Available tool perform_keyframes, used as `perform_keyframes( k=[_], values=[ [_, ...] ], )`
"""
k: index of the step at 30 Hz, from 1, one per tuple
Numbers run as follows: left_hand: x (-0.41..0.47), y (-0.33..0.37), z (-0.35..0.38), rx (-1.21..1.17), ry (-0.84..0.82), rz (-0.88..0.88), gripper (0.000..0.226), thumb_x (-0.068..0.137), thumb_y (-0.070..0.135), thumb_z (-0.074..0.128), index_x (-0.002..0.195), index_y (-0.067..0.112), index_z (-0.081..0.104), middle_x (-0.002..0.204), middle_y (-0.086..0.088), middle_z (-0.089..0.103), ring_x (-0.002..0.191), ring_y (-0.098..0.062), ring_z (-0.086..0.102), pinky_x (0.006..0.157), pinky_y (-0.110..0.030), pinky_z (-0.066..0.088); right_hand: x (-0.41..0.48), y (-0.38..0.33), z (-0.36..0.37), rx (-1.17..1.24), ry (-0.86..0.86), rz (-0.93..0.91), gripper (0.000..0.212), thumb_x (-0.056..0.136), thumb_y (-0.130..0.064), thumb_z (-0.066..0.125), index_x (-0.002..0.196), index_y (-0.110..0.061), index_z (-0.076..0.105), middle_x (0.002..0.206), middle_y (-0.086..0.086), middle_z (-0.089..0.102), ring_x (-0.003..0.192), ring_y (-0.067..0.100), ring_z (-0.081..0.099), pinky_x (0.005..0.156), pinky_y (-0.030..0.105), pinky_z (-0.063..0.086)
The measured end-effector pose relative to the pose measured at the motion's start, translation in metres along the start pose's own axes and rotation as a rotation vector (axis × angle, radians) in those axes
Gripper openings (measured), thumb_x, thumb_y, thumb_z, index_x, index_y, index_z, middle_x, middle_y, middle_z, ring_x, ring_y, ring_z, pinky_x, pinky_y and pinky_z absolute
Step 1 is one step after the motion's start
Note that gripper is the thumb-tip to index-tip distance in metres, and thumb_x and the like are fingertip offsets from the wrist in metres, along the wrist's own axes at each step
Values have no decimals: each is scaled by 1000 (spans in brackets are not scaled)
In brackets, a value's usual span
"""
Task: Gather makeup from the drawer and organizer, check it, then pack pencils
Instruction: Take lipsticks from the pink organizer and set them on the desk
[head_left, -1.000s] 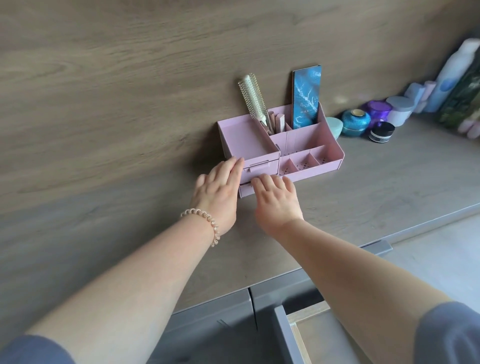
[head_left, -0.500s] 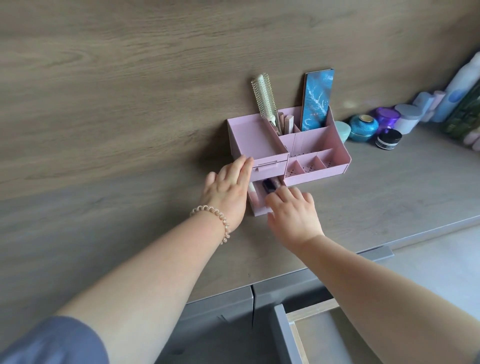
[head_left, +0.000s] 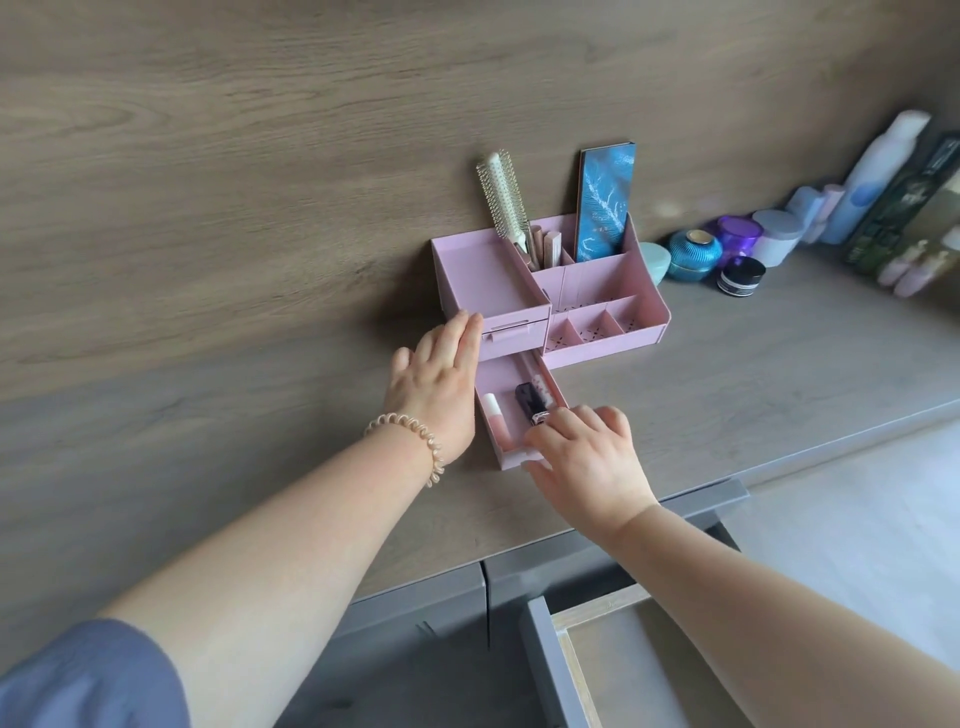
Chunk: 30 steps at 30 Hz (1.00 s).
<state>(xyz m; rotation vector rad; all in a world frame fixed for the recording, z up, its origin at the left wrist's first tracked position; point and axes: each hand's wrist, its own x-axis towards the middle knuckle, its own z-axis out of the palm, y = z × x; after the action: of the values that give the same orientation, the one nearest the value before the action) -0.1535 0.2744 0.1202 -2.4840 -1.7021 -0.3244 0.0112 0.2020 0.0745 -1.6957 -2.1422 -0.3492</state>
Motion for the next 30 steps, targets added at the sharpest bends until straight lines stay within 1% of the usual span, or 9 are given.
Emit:
perform_keyframes(
  k=[2, 4, 6, 9, 13, 19, 25, 28, 30],
  values=[
    [-7, 7, -2, -96, 19, -102, 79, 78, 24, 58, 147, 24, 19, 156, 4, 19, 140, -21, 22, 105, -42, 27, 4, 2, -9, 55, 23, 73, 18, 78, -39, 56, 83, -25, 66, 77, -5, 62, 76, 24, 59, 79, 37, 33],
    [-16, 17, -2, -204, 145, -224, 71, 72, 32, 65, 137, 25, 37, 144, 0, 38, 131, -24, 35, 100, -42, 33, 19, 6, -16, 64, 31, 170, 21, 79, -38, 55, 89, -25, 68, 78, -3, 64, 80, 27, 59, 79, 38, 34],
    [-19, 27, 3, -227, 187, -277, 52, 69, 32, 64, 119, 26, 52, 123, -2, 51, 115, -28, 45, 90, -39, 36, 37, 11, -19, 4, -121, 228, 24, 79, -37, 54, 93, -24, 68, 85, -1, 64, 91, 28, 57, 83, 38, 32],
    [-11, 34, 5, -172, -68, -290, 33, 71, 37, 54, 101, 25, 57, 113, -1, 48, 108, -27, 40, 85, -38, 32, 57, 13, -17, -53, -378, 220, 26, 79, -43, 57, 96, -25, 64, 102, 1, 59, 107, 27, 46, 91, 39, 28],
    [3, 33, 7, -144, -346, -284, 46, 68, 52, 53, 103, 22, 55, 113, -2, 42, 111, -27, 34, 88, -39, 29, 68, 7, -10, -93, -433, 227, 30, 75, -39, 64, 101, -25, 65, 110, 2, 54, 112, 27, 41, 93, 40, 29],
    [12, 34, 19, -102, -347, -286, 26, 70, 39, 58, 92, 26, 55, 109, -1, 41, 106, -25, 32, 81, -37, 25, 71, 1, -4, -158, -372, 267, 26, 75, -37, 60, 96, -22, 66, 105, 1, 58, 108, 26, 41, 90, 39, 29],
    [4, 41, 26, -215, -101, -305, 10, 84, 31, 46, 93, 27, 49, 128, -6, 36, 137, -35, 15, 97, -46, 24, 68, 1, -2, -115, -352, 324, 21, 71, -37, 61, 88, -24, 63, 99, -1, 59, 106, 24, 41, 89, 38, 27],
    [-6, 42, 29, -227, 58, -292, 13, 80, 34, 59, 90, 30, 50, 137, -2, 33, 136, -31, 19, 94, -44, 27, 63, 1, -4, -18, -247, 426, 18, 73, -40, 59, 75, -24, 52, 83, -3, 60, 98, 24, 44, 86, 36, 22],
    [-11, 43, 29, -238, 158, -284, 15, 76, 32, 64, 86, 31, 53, 138, 1, 36, 131, -27, 26, 90, -41, 29, 58, 1, -8, 45, -225, 478, 14, 71, -29, 57, 73, -23, 45, 77, -4, 56, 96, 24, 46, 89, 35, 22]
  ],
)
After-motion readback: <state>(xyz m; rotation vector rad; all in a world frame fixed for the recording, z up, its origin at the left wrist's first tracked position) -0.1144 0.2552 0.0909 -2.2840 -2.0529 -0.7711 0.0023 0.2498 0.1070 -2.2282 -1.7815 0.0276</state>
